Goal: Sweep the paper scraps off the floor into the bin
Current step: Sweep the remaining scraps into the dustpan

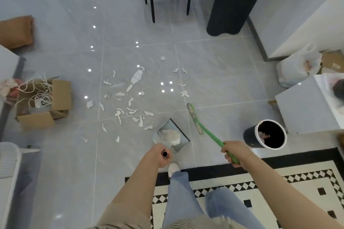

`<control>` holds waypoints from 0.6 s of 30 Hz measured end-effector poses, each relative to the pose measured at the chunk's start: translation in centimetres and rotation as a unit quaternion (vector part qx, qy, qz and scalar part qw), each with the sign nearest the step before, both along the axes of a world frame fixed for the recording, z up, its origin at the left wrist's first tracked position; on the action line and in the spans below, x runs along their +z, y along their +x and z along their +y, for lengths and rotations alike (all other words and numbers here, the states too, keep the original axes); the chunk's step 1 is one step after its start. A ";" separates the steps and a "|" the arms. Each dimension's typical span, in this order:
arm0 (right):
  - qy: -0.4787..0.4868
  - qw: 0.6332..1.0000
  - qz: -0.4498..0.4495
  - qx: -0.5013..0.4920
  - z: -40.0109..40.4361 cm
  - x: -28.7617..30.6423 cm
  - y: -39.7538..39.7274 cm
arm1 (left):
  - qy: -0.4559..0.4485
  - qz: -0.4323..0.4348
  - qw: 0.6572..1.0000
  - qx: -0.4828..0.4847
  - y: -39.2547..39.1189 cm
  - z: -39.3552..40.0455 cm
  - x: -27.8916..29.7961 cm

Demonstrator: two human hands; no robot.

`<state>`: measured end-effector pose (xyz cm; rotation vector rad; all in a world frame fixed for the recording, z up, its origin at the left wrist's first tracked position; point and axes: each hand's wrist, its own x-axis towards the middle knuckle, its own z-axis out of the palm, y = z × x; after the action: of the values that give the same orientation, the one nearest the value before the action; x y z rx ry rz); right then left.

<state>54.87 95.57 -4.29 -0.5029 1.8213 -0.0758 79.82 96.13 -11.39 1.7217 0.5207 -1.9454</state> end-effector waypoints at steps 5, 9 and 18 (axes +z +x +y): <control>-0.009 0.999 -0.026 -0.039 2.4 0.6 -3.2 | -0.018 -0.003 1.000 0.016 -3.0 1.9 1.8; -0.015 0.998 -0.040 -0.050 4.6 1.0 -7.4 | -0.047 0.034 0.997 0.051 -7.1 3.7 2.9; -0.056 0.991 -0.084 -0.091 12.3 2.8 -18.3 | -0.099 0.061 0.988 0.102 -18.0 8.5 6.9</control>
<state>36.60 107.84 -1.45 -0.3944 1.6989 -0.3368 61.86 104.66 -4.47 1.3774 0.5075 -1.8938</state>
